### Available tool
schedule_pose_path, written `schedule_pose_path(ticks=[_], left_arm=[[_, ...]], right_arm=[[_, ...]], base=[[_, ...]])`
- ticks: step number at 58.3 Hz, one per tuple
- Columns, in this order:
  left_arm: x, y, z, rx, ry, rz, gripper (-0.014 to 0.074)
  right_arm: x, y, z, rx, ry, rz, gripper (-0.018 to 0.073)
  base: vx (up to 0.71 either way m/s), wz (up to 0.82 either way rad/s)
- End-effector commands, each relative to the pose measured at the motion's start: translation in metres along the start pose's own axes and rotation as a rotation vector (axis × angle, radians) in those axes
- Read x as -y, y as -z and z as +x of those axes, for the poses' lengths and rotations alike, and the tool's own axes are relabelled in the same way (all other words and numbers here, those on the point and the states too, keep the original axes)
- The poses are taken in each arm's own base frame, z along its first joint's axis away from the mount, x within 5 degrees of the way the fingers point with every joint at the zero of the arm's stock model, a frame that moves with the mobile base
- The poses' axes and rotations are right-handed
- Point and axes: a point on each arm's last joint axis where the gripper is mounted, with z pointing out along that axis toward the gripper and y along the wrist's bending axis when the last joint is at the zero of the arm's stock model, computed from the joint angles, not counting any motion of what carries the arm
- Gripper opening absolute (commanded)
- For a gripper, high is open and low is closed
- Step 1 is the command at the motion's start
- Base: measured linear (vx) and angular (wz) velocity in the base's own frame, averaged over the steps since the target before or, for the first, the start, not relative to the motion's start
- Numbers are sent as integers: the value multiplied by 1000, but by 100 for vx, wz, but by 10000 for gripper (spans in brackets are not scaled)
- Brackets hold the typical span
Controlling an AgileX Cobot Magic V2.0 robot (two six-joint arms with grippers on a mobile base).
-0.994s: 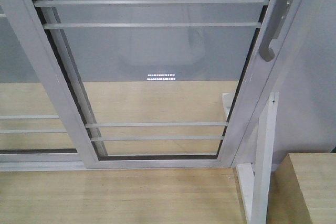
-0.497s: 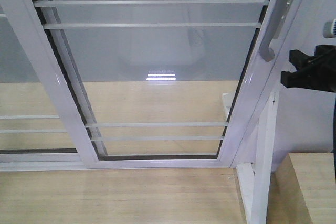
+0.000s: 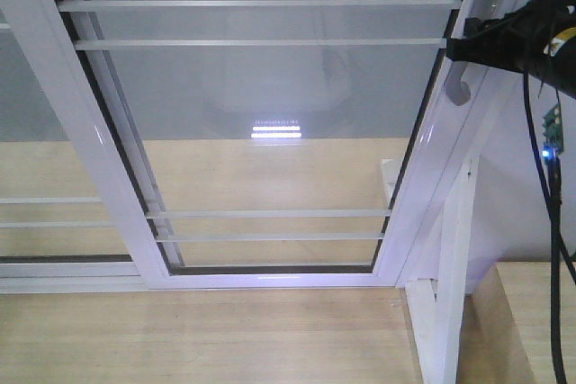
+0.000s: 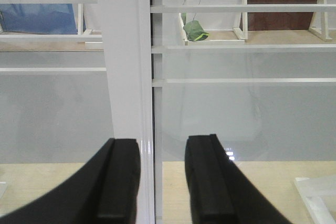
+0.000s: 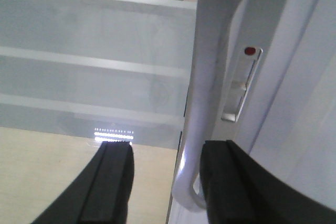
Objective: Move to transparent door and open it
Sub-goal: 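Move the right gripper onto the grey door handle and grasp it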
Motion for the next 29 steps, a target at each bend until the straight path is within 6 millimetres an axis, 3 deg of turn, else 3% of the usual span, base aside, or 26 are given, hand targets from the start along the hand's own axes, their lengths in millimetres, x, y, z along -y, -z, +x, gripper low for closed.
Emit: schedule_pose_path(ticks=[1, 14, 29], left_arm=[[2, 1, -17, 114, 18, 15, 370], [2, 1, -19, 138, 18, 18, 370], [2, 1, -21, 152, 18, 19, 370]], right_arm=[[4, -5, -34, 163, 20, 17, 388], [6, -33, -45, 178, -4, 24, 386], [7, -46, -35, 140, 6, 34, 386]], base=[[0, 0], [0, 0], [0, 0]])
